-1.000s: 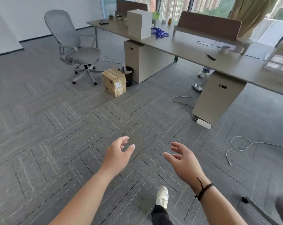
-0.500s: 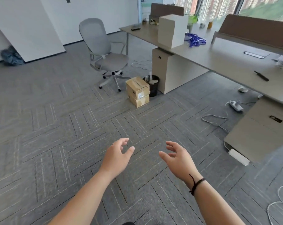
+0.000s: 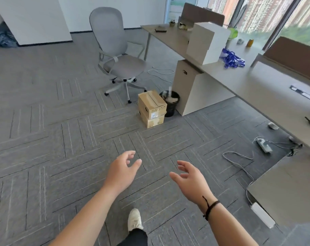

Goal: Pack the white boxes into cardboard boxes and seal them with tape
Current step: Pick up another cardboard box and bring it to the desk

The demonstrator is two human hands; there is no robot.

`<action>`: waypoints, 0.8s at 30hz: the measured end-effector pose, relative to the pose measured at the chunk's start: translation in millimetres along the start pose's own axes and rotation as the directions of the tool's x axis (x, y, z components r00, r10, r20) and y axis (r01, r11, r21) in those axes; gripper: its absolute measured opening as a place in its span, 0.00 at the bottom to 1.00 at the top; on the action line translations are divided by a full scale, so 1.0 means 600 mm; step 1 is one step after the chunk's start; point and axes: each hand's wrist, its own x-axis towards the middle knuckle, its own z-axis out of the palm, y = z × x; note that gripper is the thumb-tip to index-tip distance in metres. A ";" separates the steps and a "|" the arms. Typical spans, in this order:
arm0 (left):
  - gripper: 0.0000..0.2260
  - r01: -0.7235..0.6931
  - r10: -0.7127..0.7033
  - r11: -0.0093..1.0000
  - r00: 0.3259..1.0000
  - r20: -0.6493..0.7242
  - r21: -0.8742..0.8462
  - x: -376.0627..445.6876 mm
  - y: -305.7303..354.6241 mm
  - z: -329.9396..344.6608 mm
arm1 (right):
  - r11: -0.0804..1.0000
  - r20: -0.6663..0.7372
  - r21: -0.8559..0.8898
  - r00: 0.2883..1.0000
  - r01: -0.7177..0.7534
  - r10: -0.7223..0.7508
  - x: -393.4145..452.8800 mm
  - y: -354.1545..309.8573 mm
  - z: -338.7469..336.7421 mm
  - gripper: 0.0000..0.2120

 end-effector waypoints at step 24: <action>0.17 0.034 -0.038 0.993 0.998 0.040 0.112 0.843 0.155 -0.083 | 0.998 0.062 0.046 0.997 -0.038 0.035 0.834 -0.320 -0.023 0.30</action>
